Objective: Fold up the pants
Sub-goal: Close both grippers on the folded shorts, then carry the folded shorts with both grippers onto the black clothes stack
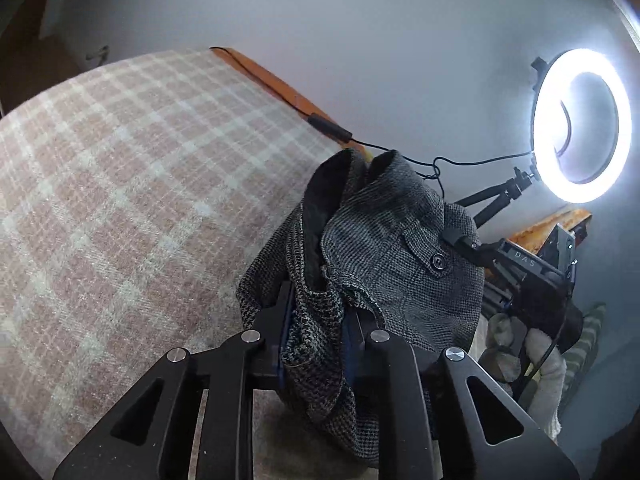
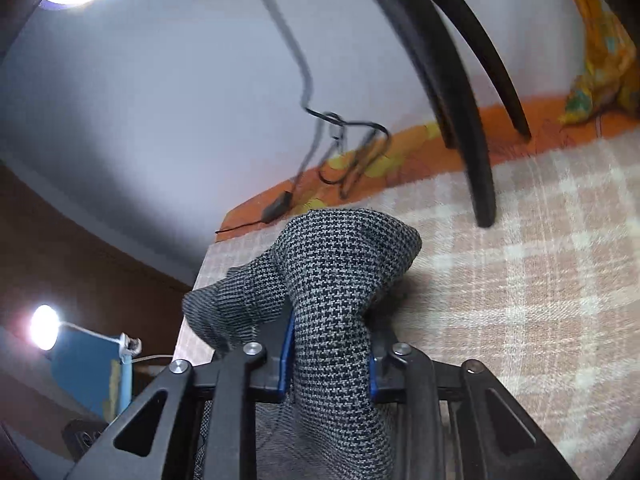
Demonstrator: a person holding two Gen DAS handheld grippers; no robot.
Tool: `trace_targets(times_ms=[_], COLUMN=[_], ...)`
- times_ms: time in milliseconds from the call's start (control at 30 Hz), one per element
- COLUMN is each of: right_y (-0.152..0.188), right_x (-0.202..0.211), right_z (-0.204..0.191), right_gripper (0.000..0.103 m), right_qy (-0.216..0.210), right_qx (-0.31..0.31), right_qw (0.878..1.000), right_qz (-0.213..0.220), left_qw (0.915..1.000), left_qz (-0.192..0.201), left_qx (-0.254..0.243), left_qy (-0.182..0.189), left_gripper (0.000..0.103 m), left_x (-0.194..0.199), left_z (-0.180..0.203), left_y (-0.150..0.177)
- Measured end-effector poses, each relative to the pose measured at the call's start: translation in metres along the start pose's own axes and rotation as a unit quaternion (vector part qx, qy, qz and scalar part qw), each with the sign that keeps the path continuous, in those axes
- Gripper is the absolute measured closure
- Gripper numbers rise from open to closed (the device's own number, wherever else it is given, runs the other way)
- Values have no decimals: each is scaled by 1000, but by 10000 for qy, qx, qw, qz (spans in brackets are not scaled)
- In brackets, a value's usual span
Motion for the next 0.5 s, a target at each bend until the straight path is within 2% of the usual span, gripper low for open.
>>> trace_targets(times_ms=[300,500], right_y=[11,19], right_x=[30,49], right_z=[-58,-71], right_gripper=[79,79], right_qy=[238,355], right_qx=[889,1047], right_qw=[9957,9938], right_qz=[46,113], left_qw=[9992,9978], left_qz=[179,211], left_qx=[-333,-570], left_qy=[116,257], left_gripper=[86,86], left_x=[27,45], left_z=[15,29], left_y=[9,21])
Point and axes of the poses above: each gripper's, at about its wrist camera, not at the fingertips, and x roughly against the way its jaws point, z to its right, y to its underside, the point moved 4 cm from there along -x, roughly the way its jaws point, and after that the axes turned 9 degrees about -y, right-handed, at the moved point
